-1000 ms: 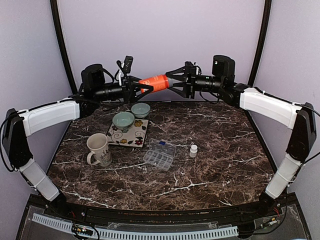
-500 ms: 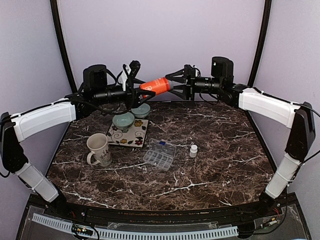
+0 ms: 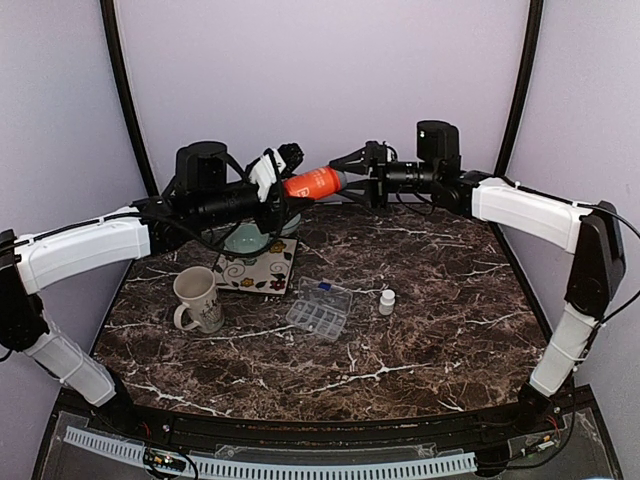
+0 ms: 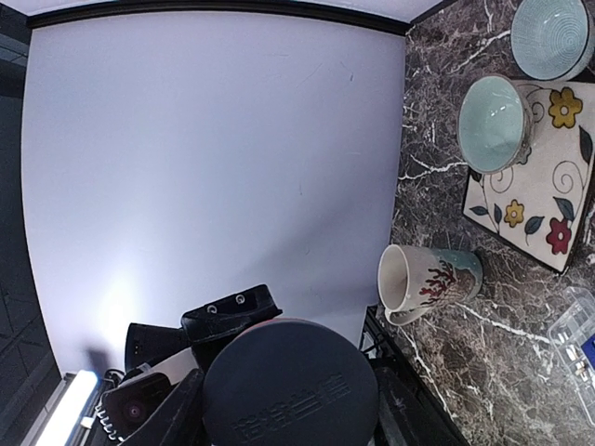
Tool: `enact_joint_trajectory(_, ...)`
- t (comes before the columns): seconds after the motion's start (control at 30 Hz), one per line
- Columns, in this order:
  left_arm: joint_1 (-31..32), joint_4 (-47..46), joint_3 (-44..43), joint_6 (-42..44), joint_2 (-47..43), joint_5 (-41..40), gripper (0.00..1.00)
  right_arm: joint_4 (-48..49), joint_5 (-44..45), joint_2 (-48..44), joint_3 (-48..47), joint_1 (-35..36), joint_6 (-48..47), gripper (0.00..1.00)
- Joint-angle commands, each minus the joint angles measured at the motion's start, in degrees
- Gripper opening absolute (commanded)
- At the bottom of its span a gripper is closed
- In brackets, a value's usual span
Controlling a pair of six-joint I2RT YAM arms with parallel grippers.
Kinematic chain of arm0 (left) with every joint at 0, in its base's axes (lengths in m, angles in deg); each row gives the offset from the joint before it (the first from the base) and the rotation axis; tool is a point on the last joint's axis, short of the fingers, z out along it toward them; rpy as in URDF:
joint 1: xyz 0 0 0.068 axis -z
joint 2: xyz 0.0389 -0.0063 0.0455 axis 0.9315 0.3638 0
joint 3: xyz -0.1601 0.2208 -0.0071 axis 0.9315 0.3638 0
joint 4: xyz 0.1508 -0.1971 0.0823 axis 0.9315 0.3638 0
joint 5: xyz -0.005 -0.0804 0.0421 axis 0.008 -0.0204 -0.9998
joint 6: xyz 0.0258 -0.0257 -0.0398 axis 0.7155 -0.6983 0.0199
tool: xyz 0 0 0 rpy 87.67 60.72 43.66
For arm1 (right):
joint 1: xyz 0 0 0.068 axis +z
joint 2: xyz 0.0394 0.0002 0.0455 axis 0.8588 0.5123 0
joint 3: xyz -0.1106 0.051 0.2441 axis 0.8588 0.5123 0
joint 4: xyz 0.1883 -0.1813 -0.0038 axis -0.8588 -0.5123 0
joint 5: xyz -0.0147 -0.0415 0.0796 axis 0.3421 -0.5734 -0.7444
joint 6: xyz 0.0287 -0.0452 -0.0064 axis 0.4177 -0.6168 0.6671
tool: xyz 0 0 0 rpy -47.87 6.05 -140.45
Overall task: Sort the pills into containers
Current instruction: Screw the lid of the pill bottle onto the pill bottle.
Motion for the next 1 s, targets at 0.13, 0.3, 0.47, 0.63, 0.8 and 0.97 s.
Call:
enact_joint_trajectory(0.13,6.81,-20.40,4.32,1.39,-1.92,5.63,0.10,-4.06,-5.43,3.42,-0.72,5.02,-2.40,0.06)
enact_joint_trajectory(0.3,6.81,-28.43,6.79,-5.11,-1.23,4.41,0.10,-5.04,-5.00,3.75,-1.62,5.02,-3.26,0.06)
enact_joint_trajectory(0.47,6.81,-34.21,7.77,-9.47,-0.71,2.74,0.10,-7.19,-4.29,3.95,-3.60,5.03,-5.04,0.07)
enact_joint_trajectory(0.63,6.81,-36.98,9.26,-12.25,-0.87,0.89,0.10,-13.05,-2.53,3.90,-7.56,4.95,-10.19,0.17)
enact_joint_trajectory(0.8,6.10,-38.43,10.77,-15.62,-1.35,-0.54,0.10,-15.57,-1.11,3.03,-8.67,4.69,-13.05,0.34)
enact_joint_trajectory(0.97,4.68,-39.58,12.58,-18.47,-2.46,-1.39,0.10,-16.77,0.11,1.72,-8.25,4.34,-15.01,0.46)
